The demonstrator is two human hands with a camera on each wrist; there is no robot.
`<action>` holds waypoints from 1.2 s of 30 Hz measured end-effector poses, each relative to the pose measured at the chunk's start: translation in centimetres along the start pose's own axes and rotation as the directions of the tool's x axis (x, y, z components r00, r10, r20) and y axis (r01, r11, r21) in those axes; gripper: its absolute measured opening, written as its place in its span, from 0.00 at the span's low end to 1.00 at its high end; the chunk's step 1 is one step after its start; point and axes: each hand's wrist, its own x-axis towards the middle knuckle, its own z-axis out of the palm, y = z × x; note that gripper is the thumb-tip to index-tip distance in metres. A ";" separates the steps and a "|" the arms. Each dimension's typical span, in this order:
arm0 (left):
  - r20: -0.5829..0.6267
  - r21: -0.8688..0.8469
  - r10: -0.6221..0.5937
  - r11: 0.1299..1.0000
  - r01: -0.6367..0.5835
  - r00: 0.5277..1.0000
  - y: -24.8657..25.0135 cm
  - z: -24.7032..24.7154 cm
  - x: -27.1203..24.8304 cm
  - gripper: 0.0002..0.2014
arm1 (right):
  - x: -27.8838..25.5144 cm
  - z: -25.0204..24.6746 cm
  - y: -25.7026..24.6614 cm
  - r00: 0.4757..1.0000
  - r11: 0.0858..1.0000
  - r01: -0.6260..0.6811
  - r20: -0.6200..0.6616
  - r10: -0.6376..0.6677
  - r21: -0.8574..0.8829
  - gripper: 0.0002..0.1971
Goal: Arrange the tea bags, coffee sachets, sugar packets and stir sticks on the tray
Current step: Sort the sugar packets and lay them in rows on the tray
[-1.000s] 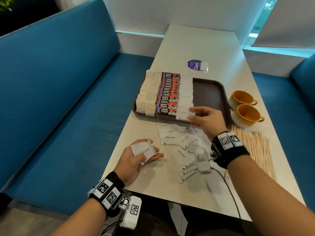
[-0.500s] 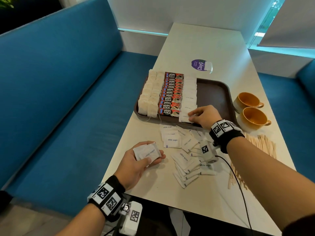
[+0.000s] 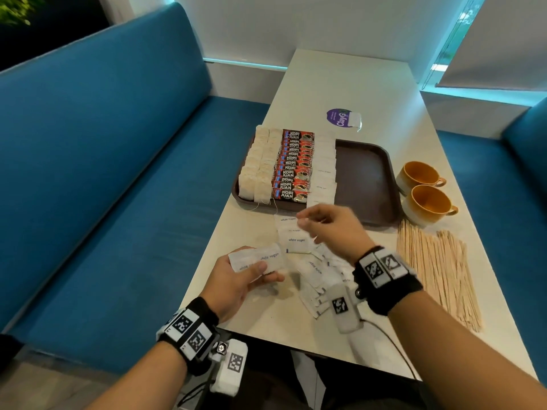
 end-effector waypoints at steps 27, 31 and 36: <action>0.007 0.003 -0.014 1.000 0.014 1.000 0.7 0.5 -0.7 0.15 | -6.9 4.7 2.0 0.995 0.946 -0.095 0.061 0.080 0.310 0.20; 0.014 0.083 -0.001 0.997 0.000 1.000 0.1 -0.1 -0.5 0.16 | -6.7 4.4 2.1 0.996 0.929 -0.077 -0.004 0.084 0.361 0.22; -0.012 0.120 0.022 0.993 -0.020 1.000 0.1 -0.1 -0.4 0.16 | -6.4 4.5 2.6 0.997 0.901 -0.075 0.016 0.075 0.427 0.20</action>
